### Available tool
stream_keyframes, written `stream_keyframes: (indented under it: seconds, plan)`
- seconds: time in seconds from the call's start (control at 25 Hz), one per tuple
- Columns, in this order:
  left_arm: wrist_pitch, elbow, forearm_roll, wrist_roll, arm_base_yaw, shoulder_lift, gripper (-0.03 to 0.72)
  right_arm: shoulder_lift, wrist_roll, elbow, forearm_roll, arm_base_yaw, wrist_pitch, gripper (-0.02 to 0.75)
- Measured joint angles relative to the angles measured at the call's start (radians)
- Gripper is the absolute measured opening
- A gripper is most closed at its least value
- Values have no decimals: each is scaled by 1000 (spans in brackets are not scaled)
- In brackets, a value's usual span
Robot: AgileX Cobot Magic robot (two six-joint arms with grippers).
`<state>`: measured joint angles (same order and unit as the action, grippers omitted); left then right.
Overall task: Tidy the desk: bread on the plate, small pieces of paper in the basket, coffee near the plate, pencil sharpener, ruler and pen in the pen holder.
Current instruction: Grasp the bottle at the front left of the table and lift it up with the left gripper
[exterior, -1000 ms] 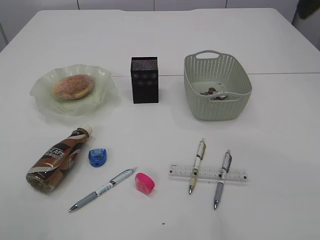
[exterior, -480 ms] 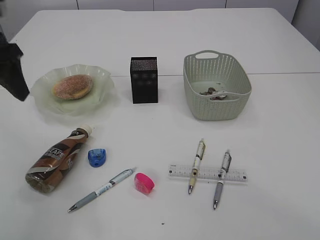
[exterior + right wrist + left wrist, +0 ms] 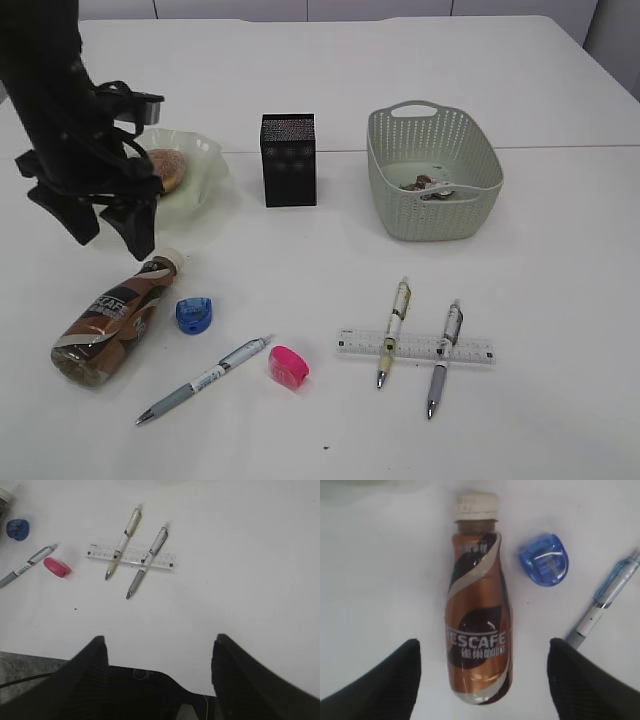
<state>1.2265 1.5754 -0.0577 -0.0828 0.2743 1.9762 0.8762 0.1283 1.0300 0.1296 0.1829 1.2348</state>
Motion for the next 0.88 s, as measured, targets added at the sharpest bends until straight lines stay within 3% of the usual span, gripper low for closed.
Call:
stream_keyframes:
  seconds: [0.88]
  plan:
    - [-15, 53, 33, 0, 12, 238, 581, 0, -2, -14, -2, 0, 0, 478]
